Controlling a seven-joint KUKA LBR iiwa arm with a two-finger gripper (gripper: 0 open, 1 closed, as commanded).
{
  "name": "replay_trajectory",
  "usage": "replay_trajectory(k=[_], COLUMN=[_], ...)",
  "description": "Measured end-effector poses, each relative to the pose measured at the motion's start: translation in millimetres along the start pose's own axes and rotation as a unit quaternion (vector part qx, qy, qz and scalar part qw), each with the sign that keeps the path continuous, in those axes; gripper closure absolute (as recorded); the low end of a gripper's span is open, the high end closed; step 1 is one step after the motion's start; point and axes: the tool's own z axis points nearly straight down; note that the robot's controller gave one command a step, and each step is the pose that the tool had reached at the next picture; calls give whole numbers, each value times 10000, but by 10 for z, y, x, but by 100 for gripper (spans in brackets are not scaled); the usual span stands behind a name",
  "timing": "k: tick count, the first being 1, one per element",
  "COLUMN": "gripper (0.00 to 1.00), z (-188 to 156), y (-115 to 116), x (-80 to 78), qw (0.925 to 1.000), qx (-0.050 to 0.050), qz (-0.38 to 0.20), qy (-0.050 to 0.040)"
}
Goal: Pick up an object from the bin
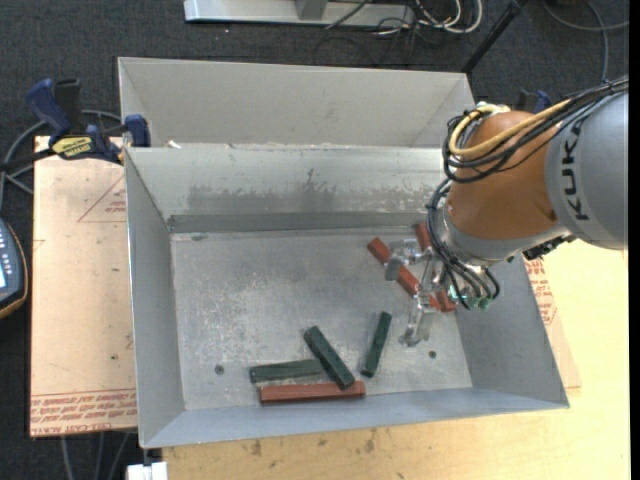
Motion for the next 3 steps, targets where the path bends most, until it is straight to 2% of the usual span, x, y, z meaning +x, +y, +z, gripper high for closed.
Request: replay_trajectory(k=[1, 2, 3], gripper=[0, 100, 100], z=[861, 838, -584], y=[-44, -45, -328], x=[39, 24, -168], qw=[9824, 9824, 9820], qx=[3, 9, 30], qz=[-1867, -1868, -1887], qy=[-20, -39, -91])
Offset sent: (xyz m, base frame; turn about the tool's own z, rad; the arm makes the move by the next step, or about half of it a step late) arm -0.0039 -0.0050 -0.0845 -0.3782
